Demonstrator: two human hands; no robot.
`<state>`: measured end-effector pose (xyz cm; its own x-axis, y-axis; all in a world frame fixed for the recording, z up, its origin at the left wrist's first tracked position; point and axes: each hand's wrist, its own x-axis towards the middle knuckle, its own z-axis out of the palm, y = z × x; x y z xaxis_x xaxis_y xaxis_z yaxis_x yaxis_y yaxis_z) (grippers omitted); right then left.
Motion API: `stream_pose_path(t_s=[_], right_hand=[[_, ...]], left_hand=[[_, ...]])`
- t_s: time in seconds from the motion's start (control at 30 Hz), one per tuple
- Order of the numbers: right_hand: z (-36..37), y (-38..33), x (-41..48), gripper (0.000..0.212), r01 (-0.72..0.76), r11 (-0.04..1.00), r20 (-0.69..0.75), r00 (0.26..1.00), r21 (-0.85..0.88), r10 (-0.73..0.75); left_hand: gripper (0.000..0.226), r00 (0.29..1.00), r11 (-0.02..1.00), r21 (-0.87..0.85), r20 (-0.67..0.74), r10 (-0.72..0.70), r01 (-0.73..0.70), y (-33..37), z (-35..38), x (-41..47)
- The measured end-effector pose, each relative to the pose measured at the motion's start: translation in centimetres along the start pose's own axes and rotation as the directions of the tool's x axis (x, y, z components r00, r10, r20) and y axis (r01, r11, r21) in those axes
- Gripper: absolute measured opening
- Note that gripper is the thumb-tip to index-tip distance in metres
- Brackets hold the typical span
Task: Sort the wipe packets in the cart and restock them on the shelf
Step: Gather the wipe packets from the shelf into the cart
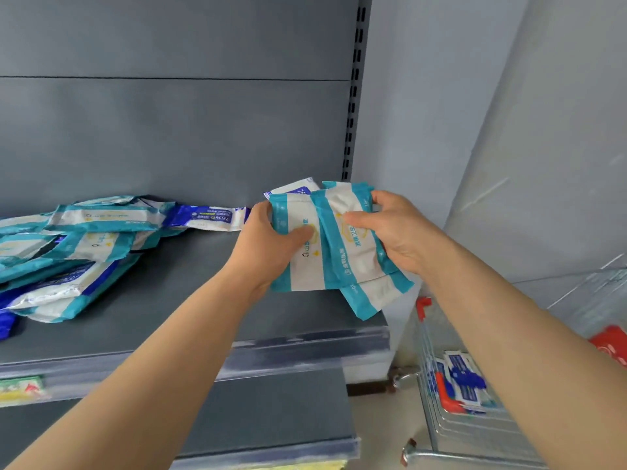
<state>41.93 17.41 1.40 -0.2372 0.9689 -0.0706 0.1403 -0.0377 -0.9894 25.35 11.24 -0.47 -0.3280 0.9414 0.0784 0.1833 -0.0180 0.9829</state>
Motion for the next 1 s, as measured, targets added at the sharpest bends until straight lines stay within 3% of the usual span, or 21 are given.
stream_pose_path(t_s=[0.23,0.43,0.67,1.0], right_hand=[[-13.7,1.4,-3.2,0.028,0.038,0.998,-0.128,0.991,0.047,-0.032],[-27.2,7.0,-3.9,0.019,-0.063,0.998,-0.169,0.984,-0.019,0.058],[-37.2,17.3,-0.6,0.030,-0.243,0.970,-0.195,0.952,-0.021,0.235],[-42.4,35.2,9.4,0.033,-0.478,0.878,-0.186,0.862,0.012,0.472]], left_hand=[[0.034,0.990,0.997,-0.036,0.123,0.069,-0.065,3.2,12.8,-2.2],[0.042,0.971,0.996,-0.070,0.236,-0.044,0.062,1.4,27.4,-3.8],[0.040,0.911,0.969,0.021,0.337,-0.240,0.247,-5.5,40.1,-2.1],[0.030,0.821,0.893,0.156,0.351,-0.451,0.423,-21.7,51.7,4.6]])
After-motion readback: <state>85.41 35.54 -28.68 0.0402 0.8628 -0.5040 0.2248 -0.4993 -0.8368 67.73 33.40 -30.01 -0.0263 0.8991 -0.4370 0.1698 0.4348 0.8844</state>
